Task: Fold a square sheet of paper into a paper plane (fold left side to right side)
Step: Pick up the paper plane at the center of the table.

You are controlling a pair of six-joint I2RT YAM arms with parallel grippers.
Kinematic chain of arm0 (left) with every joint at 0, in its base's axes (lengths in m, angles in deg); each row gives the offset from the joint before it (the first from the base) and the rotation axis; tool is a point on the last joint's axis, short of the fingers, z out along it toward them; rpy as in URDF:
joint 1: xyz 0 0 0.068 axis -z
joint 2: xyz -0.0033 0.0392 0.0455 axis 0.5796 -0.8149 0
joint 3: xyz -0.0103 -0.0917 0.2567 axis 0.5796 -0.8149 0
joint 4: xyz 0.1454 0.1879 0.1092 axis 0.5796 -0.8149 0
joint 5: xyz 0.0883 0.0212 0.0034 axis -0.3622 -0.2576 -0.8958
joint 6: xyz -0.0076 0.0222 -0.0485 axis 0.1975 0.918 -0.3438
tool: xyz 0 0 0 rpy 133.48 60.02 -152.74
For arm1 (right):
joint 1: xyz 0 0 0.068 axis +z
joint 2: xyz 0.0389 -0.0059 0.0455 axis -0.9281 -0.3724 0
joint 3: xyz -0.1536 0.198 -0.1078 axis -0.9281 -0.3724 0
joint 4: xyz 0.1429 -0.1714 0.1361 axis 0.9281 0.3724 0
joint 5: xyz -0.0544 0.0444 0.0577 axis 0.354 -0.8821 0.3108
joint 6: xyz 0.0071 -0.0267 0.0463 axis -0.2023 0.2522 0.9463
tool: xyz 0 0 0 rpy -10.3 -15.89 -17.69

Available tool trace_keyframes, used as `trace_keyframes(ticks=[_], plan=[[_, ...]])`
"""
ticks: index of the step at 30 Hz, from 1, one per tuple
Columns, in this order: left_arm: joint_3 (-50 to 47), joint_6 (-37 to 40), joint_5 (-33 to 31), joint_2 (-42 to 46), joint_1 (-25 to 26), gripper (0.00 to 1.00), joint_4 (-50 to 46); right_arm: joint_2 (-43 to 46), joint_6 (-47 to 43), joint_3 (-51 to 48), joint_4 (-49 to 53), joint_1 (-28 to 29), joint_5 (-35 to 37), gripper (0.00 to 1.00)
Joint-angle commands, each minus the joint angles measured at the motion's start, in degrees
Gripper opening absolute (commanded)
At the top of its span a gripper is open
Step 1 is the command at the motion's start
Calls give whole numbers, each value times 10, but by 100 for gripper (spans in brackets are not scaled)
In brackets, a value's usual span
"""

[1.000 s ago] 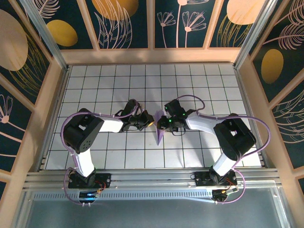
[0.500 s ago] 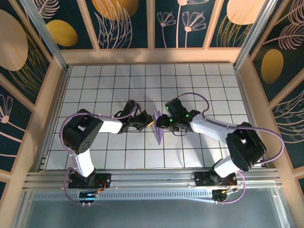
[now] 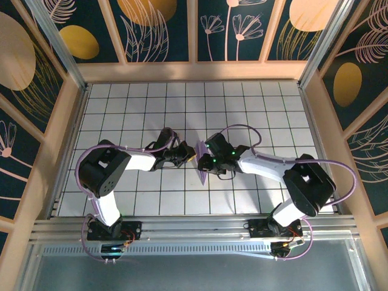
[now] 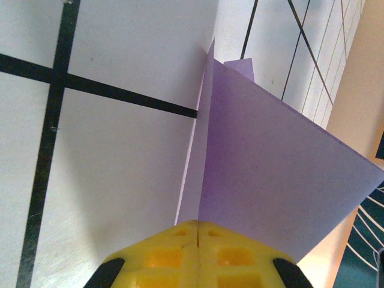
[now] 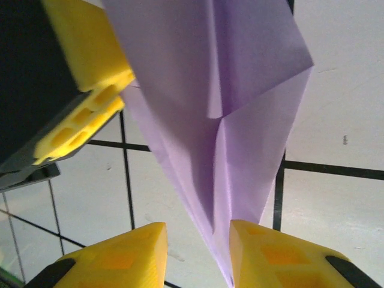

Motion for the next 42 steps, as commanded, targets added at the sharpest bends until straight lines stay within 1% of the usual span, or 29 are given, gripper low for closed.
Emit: trace_keyframes(ticks=[1, 9, 14, 19, 22, 34, 42], plan=[[-3, -21, -5, 10, 3, 0, 11, -15, -5, 18, 7, 5, 16, 33], [-2, -20, -6, 11, 3, 0, 8, -34, -15, 30, -4, 9, 13, 34], [-1, -20, -5, 9, 4, 0, 9, -39, -19, 37, -5, 10, 21, 36], [1, -20, -5, 10, 4, 0, 9, -55, -23, 44, 0, 10, 33, 36], [0, -19, -5, 9, 4, 0, 7, -59, -26, 48, 8, 10, 45, 35], [2, -19, -5, 9, 4, 0, 6, -65, -34, 51, 33, 11, 70, 24], [1, -20, -5, 8, 4, 0, 7, -77, -34, 60, 46, 21, 82, 22]])
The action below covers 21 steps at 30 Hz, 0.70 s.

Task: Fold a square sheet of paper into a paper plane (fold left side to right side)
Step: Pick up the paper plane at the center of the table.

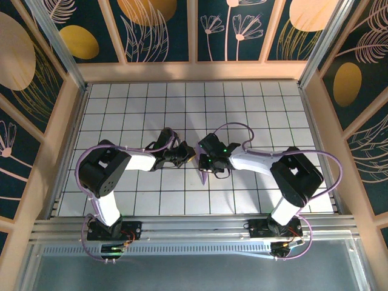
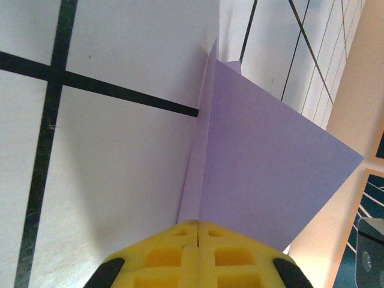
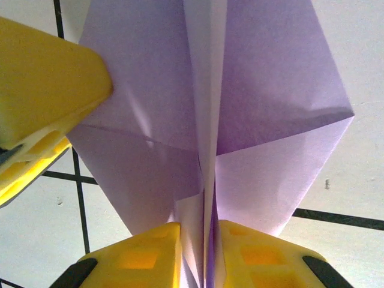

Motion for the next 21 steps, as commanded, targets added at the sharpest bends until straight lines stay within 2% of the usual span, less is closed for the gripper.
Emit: trace_keyframes(ticks=[1, 18, 21], plan=[[1, -19, -6, 8, 3, 0, 7, -12, -3, 15, 22, 10, 24, 22], [-4, -19, -10, 2, 3, 0, 8, -8, 23, -2, 25, 38, 39, 21], [-5, -19, -11, 3, 4, 0, 9, -6, 27, -4, 27, 43, 45, 17]])
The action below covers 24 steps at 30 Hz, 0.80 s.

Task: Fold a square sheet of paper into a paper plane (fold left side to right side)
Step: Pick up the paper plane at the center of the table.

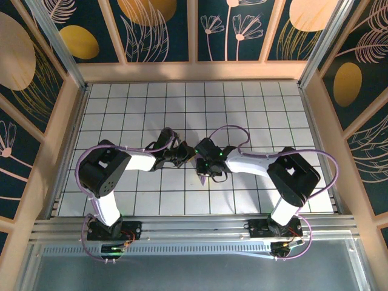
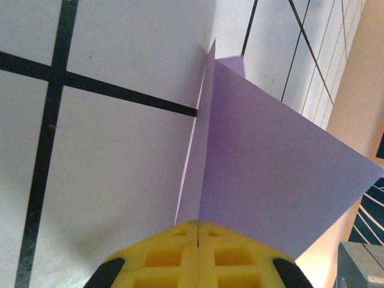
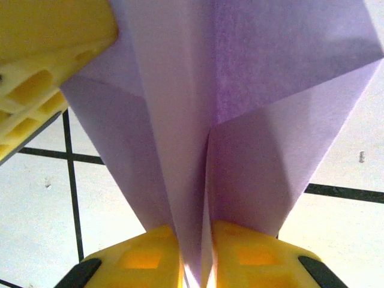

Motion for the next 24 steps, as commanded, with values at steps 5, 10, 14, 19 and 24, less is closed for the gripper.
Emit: trace_keyframes(ticks=[5, 10, 14, 19, 24], plan=[[-3, -19, -7, 0, 3, 0, 10, 1, 13, -7, 21, 10, 31, 15], [-4, -18, -8, 1, 3, 0, 7, -8, 10, 1, 25, 10, 42, 15], [-2, -18, -7, 0, 4, 0, 6, -16, 6, 7, 29, 10, 55, 15], [-1, -16, -7, 1, 3, 0, 3, -32, -1, 20, 41, 10, 71, 14], [-1, -16, -8, 1, 4, 0, 2, -42, -5, 23, 36, 10, 66, 14]])
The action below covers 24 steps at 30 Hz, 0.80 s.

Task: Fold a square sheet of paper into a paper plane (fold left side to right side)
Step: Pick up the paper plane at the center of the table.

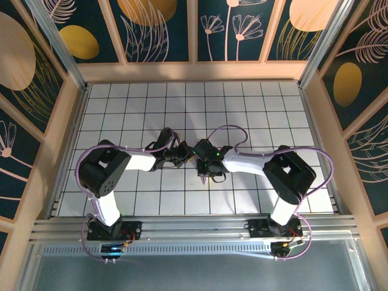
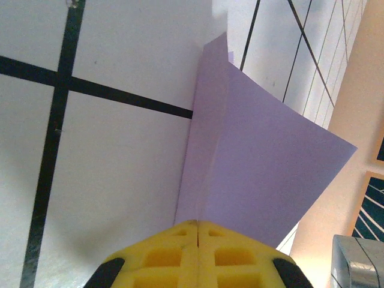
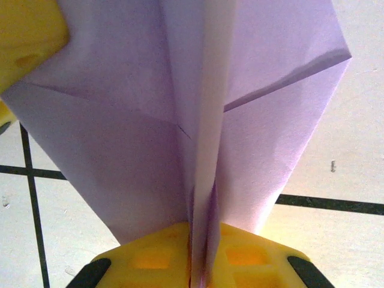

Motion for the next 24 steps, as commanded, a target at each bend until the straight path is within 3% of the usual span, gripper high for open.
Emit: trace_keyframes(ticks=[1, 6, 10, 15, 19, 24], plan=[[0, -16, -4, 0, 3, 0, 3, -19, -3, 7, 13, 5, 22, 14], [0, -11, -6, 3, 3, 2, -1, -13, -2, 6, 15, 2, 21, 10], [3, 11, -18, 35, -1, 20, -16, 0, -6, 5, 15, -8, 13, 1], [-1, 70, -51, 139, -33, 45, -70, 23, -28, 27, 44, -31, 11, 0], [1, 129, -110, 242, -62, 59, -161, 26, -64, 73, 84, -61, 2, 0], [14, 207, -235, 345, -68, 74, -275, -7, -110, 156, 131, -102, 9, 0]])
